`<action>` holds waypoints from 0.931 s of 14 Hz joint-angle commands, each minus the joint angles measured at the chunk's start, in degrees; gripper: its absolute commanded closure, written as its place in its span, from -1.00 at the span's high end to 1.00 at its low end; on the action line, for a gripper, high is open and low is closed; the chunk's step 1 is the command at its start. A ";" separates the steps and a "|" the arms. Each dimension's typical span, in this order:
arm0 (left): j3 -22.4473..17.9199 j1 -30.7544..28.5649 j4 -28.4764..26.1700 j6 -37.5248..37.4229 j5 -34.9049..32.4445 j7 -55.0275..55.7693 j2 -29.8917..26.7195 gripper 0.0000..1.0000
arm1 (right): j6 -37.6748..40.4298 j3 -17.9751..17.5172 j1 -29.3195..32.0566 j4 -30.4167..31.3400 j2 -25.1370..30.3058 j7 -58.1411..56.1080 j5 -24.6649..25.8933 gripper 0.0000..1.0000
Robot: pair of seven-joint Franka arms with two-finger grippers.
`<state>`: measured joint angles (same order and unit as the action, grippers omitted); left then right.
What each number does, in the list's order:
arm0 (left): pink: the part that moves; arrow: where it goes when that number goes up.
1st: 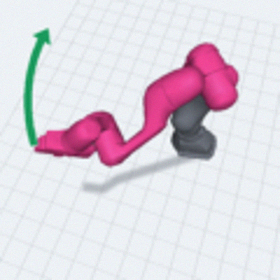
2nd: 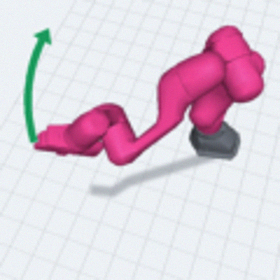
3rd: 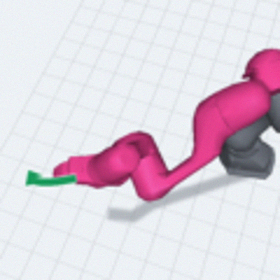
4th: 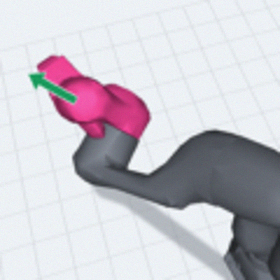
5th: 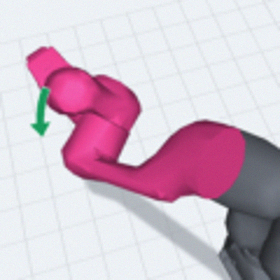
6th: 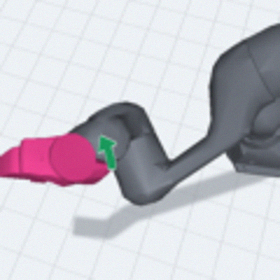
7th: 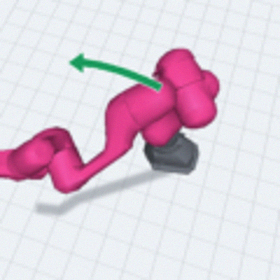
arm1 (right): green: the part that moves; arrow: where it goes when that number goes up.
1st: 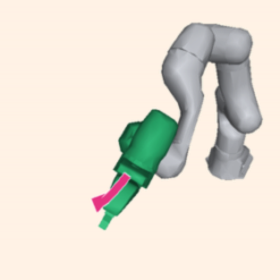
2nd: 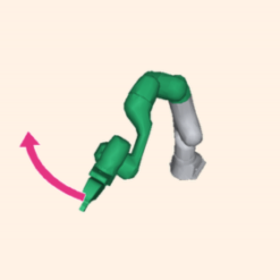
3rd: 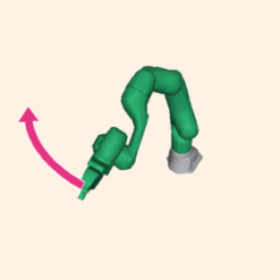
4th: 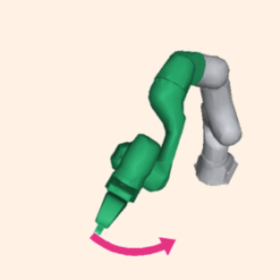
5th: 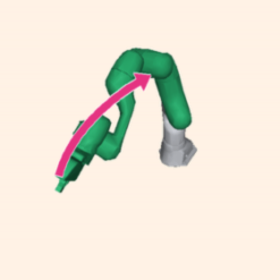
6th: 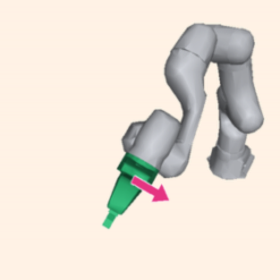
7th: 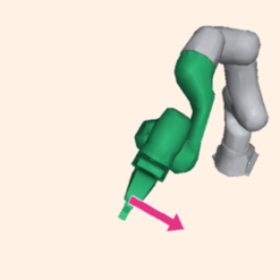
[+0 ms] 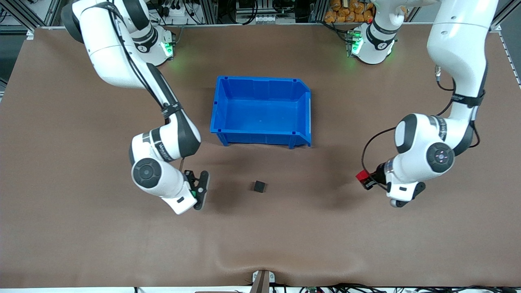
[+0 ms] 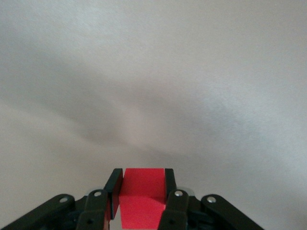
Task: Attach green and red cubes to black cube
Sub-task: 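Carry the green cube with the right gripper toward the black cube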
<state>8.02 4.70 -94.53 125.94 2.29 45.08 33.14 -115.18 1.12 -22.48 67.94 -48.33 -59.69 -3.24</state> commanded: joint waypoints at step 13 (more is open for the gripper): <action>-0.11 1.89 5.05 -0.96 0.97 7.03 1.31 -1.00 | -0.48 -3.14 -8.28 -9.50 -9.77 15.12 -0.19 -1.00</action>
<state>8.06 6.25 -90.93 125.91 2.33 51.29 34.28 -115.84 -2.44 -29.91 60.60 -56.32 -46.72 -3.33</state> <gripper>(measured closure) 0.604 0.604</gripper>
